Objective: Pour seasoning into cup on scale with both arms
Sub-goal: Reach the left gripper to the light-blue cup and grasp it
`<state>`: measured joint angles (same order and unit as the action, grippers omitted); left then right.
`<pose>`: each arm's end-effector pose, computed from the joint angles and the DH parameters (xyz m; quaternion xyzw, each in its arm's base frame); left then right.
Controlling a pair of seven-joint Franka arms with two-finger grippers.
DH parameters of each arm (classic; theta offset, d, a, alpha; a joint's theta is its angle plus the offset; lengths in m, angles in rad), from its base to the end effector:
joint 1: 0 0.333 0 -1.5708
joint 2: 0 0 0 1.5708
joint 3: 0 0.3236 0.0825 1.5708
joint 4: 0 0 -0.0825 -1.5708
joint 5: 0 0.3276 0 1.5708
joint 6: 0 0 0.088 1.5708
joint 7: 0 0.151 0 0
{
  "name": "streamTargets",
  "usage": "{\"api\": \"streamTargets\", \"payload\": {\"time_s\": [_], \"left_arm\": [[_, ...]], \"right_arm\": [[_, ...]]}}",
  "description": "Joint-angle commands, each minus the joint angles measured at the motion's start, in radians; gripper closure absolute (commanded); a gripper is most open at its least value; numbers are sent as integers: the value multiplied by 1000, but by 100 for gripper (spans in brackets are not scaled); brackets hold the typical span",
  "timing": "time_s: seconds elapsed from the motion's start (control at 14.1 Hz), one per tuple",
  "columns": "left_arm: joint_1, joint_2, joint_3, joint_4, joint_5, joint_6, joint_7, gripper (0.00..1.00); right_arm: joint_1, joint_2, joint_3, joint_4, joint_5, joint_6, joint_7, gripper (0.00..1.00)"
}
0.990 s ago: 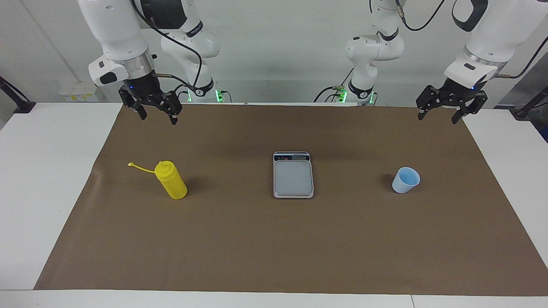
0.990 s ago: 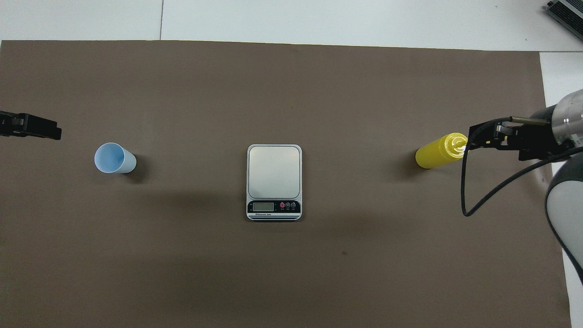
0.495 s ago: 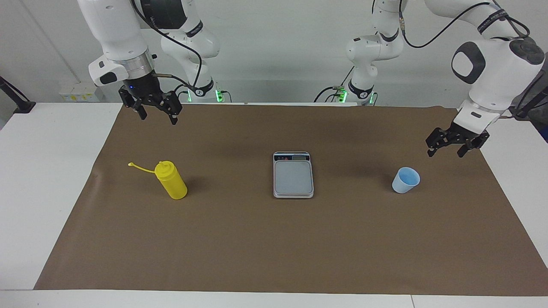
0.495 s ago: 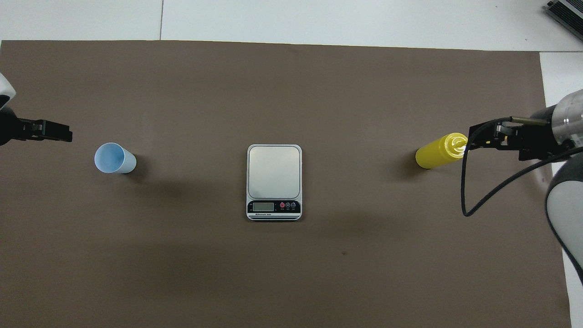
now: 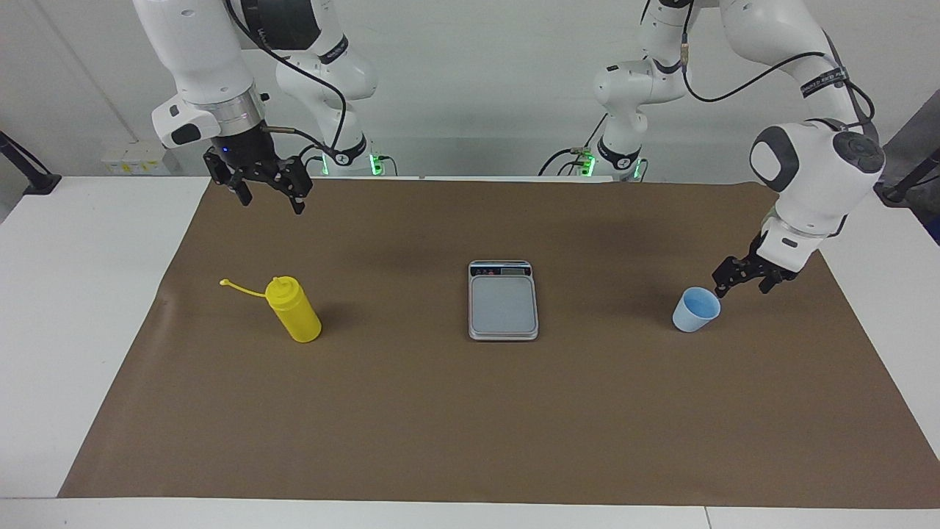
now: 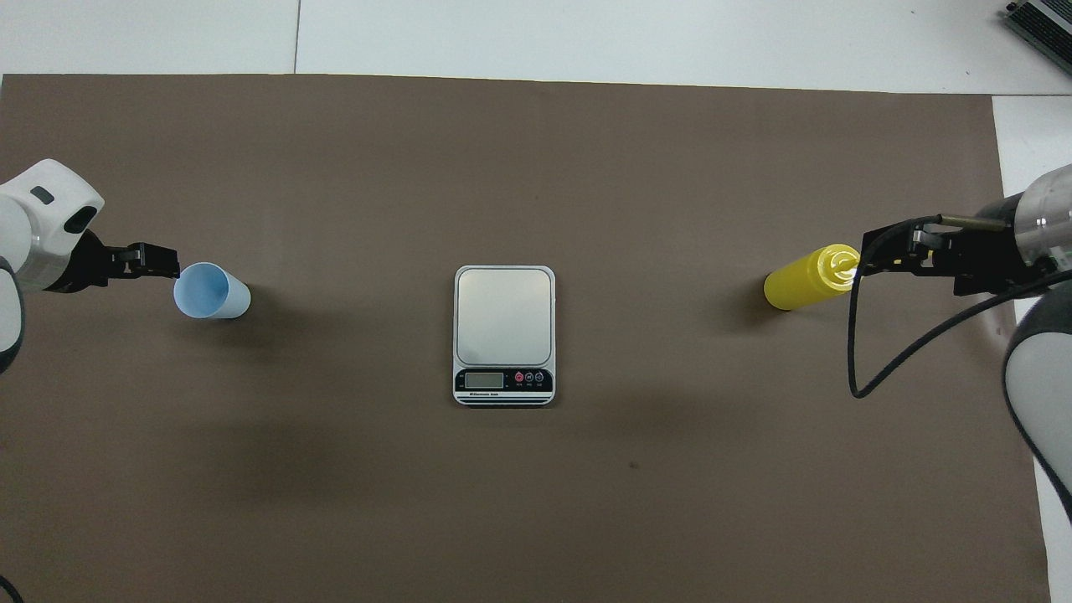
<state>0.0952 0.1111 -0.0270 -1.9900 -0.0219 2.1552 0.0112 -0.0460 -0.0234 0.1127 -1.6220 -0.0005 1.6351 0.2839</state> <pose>0.5371 0.0353 0.4050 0.9990 0.0344 0.0275 0.0097 0.4970 0.0338 0.5840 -0.9939 0.1083 -0.0182 0.0016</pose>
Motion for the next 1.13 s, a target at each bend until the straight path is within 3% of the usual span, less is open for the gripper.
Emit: {"api": "streamTargets", "payload": {"time_s": [0.0, 0.42, 0.92, 1.06], "left_arm": [[9, -16, -7, -70, -10, 61, -68, 0], [8, 44, -7, -93, -12, 117, -117, 0], [1, 39, -7, -127, -67, 120, -113, 1], [3, 39, -7, -125, -67, 115, -111, 42]], "right_arm": [[-12, -15, 7, -12, 2, -12, 15, 0], [-12, -15, 7, -12, 2, -12, 14, 0], [-12, -15, 7, -12, 2, -12, 14, 0], [-12, -15, 7, -12, 2, -11, 14, 0]]}}
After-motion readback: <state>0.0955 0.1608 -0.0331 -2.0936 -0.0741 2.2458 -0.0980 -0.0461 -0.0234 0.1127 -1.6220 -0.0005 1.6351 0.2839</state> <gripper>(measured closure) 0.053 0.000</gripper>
